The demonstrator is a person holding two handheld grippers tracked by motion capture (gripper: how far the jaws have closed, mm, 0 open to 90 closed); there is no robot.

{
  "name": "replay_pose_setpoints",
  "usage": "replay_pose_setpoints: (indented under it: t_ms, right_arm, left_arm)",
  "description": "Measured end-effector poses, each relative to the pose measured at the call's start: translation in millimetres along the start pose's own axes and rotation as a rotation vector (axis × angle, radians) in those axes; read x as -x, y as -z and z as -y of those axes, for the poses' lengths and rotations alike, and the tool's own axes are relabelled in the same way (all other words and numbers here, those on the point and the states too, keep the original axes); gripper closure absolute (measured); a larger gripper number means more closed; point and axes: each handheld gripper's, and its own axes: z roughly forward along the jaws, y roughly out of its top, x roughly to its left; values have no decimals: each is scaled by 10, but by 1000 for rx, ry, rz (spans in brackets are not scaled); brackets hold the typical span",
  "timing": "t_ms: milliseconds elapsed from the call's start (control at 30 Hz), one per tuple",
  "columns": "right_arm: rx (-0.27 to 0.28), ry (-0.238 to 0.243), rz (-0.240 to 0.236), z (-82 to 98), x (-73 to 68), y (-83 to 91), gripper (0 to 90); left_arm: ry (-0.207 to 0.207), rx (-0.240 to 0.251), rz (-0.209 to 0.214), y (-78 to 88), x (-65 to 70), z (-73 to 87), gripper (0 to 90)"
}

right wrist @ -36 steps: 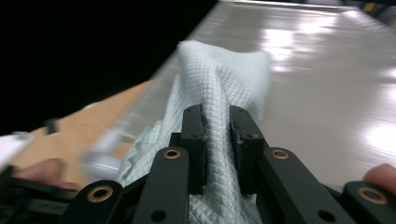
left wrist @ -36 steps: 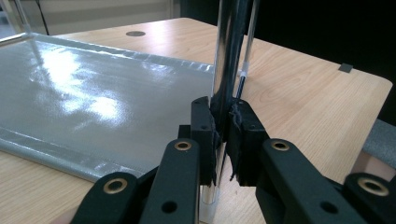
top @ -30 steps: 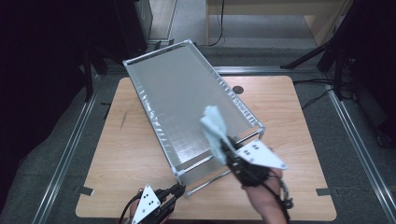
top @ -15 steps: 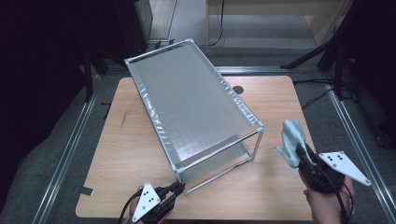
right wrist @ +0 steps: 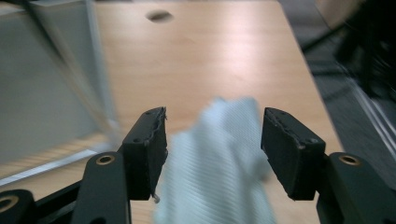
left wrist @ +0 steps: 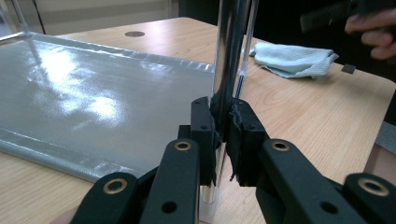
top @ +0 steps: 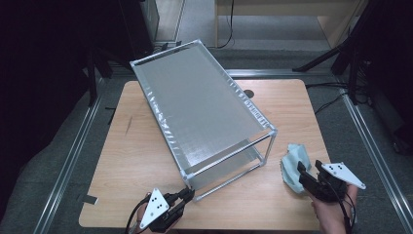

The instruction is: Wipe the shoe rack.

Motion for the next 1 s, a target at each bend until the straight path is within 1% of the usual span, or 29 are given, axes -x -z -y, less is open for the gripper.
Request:
replay_pose_setpoints:
  t_ms: [33, 67, 133, 200, 267, 367, 400, 433, 467, 500, 533, 567, 600, 667, 700, 733, 800, 900, 1000]
  right_arm:
    - [17, 12, -35, -31, -57, 19, 413]
    - [26, 32, -73, -55, -147, 17, 414]
    - [21, 84, -105, -74, -322, -35, 415]
    - [22, 111, -114, -96, -474, -111, 436]
    - [18, 113, -144, -126, -581, -209, 463]
    - [1, 125, -130, -155, -690, -365, 513]
    - [-3, 126, -126, -166, -715, -414, 556]
    - [4, 124, -120, -176, -734, -453, 615]
    - [10, 120, -111, -188, -745, -482, 655]
    - [14, 114, -113, -203, -747, -509, 684]
    - [14, 112, -126, -218, -749, -531, 729]
    - [15, 117, -136, -227, -758, -549, 769]
    - [21, 129, -134, -235, -774, -572, 805]
    - [24, 133, -116, -254, -789, -616, 813]
    - [22, 123, -113, -265, -789, -632, 812]
    - [25, 109, -108, -286, -784, -674, 811]
    - [29, 99, -101, -310, -785, -727, 812]
    - [34, 104, -92, -361, -801, -829, 815]
    - [31, 118, -67, -445, -843, -967, 820]
  left_arm:
    - [4, 0, 1, -3, 5, -2, 823]
    - [6, 0, 0, -5, 9, -2, 823]
    - [7, 1, 0, -8, 13, -2, 823]
    - [8, 1, 2, -10, 16, -2, 823]
    - [10, 1, 4, -12, 15, -3, 823]
    - [16, 2, 8, -18, 11, -3, 822]
    - [18, 1, 10, -19, 10, -3, 822]
    - [21, 0, 12, -20, 9, -5, 821]
    - [22, -3, 13, -21, 8, -7, 821]
    - [23, -3, 13, -26, 8, -10, 821]
    - [25, -3, 13, -34, 12, -13, 821]
    - [26, -2, 16, -50, 24, -15, 821]
    - [20, -5, 18, -63, 36, -19, 821]
    - [25, -6, 23, -89, 60, -26, 821]
    - [31, -6, 29, -115, 85, -30, 820]
    - [28, -2, 29, -129, 102, -30, 820]
    - [21, -2, 34, -161, 134, -34, 820]
    - [12, -12, 36, -227, 193, -63, 820]
    - [-2, -29, 44, -314, 250, -111, 821]
